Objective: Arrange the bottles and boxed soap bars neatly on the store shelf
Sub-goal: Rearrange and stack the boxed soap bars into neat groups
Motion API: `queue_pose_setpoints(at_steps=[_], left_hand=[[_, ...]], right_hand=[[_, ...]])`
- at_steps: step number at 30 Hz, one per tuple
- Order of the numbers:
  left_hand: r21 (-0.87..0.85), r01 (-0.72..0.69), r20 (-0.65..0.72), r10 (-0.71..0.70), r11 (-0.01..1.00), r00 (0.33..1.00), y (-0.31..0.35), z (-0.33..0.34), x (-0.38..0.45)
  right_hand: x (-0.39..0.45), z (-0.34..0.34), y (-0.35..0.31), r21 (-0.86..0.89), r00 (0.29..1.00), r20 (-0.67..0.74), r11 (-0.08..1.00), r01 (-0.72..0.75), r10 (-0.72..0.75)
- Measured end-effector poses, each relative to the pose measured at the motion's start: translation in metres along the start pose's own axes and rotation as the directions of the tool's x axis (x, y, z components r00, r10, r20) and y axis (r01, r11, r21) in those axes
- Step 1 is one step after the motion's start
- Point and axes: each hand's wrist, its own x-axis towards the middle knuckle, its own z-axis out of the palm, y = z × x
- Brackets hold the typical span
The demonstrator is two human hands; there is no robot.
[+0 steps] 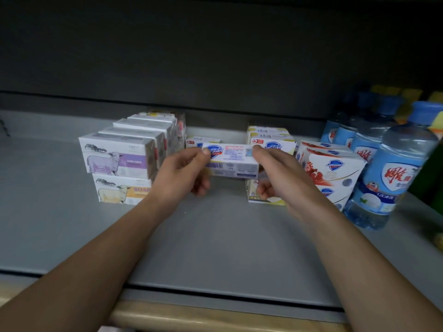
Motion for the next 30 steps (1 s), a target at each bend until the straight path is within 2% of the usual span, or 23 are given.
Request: queue_pose_setpoints(at_steps=[2,4,8,12,16,20,23,26,30], left_hand=[[-0.09,0.052,0.032,-0.049,0.995,0.998,0.0,-0.002,0.001],[-0.165,0.129,0.056,-0.122,0.978,0.991,-0.001,-0.003,0.001],[-0.279,0.289,0.061,-0.284,0.916,0.957,0.004,0.001,0.001],[-0.311,0.355,0.019,-0.368,0.882,0.93,0.005,0.001,0.004],[-0.347,0.385,0.08,-0.383,0.855,0.92,0.007,-0.002,0.003],[-0.393,0.394,0.095,-0.389,0.831,0.916,0.007,-0.005,0.004],[-0.424,0.347,0.106,-0.335,0.837,0.936,0.007,-0.005,0.004],[-0.479,0.235,0.079,-0.226,0.846,0.971,0.007,-0.006,0.004],[-0.504,0.153,0.067,-0.138,0.85,0.988,0.006,-0.007,0.005]], right_hand=[[0.0,0.002,0.001,0.138,0.999,0.016,0.989,0.044,-0.047],[0.0,0.003,0.001,0.185,0.996,0.019,0.98,0.078,-0.083],[0.001,0.004,0.005,0.056,0.978,-0.063,0.978,0.203,-0.199],[0.001,0.003,0.01,-0.018,0.963,-0.013,0.963,0.269,-0.269],[0.004,0.004,0.011,-0.052,0.953,0.046,0.952,0.302,-0.3],[0.002,0.001,0.009,-0.288,0.897,0.037,0.855,0.432,-0.441],[0.001,-0.002,0.011,-0.276,0.874,0.026,0.837,0.473,-0.486],[0.0,-0.001,0.012,-0.29,0.862,0.064,0.817,0.498,-0.503],[0.0,0.002,0.013,-0.223,0.85,0.092,0.822,0.525,-0.518]])
